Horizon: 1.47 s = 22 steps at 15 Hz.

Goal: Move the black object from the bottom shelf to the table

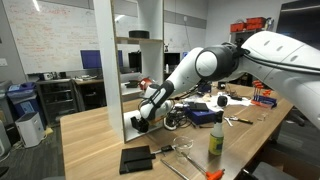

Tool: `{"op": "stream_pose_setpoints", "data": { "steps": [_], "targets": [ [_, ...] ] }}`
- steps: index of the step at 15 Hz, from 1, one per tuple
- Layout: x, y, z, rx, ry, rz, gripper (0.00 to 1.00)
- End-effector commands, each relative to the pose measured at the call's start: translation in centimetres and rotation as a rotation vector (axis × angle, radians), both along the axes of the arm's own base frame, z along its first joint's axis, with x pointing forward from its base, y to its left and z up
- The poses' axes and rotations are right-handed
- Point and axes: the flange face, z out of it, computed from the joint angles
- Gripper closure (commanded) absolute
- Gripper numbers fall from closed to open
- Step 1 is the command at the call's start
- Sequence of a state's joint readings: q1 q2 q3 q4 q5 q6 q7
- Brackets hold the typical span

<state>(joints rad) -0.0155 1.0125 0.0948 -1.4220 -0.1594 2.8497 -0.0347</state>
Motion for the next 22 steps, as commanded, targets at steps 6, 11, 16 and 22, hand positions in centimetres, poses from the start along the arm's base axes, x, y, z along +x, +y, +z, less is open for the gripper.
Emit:
{"op": "stream_pose_setpoints", "data": {
  "steps": [6,11,16,22],
  "targets": [
    [0.5,-0.3,-0.7,0.004,0.029,-0.035,0.64],
    [-1.7,-0.3,-0.9,-0.007,0.048,-0.050,0.64],
    [-5.4,-0.6,-1.1,-0.018,0.051,-0.062,0.64],
    [-10.9,-1.1,-1.3,-0.028,0.090,-0.080,0.64]
  ]
}}
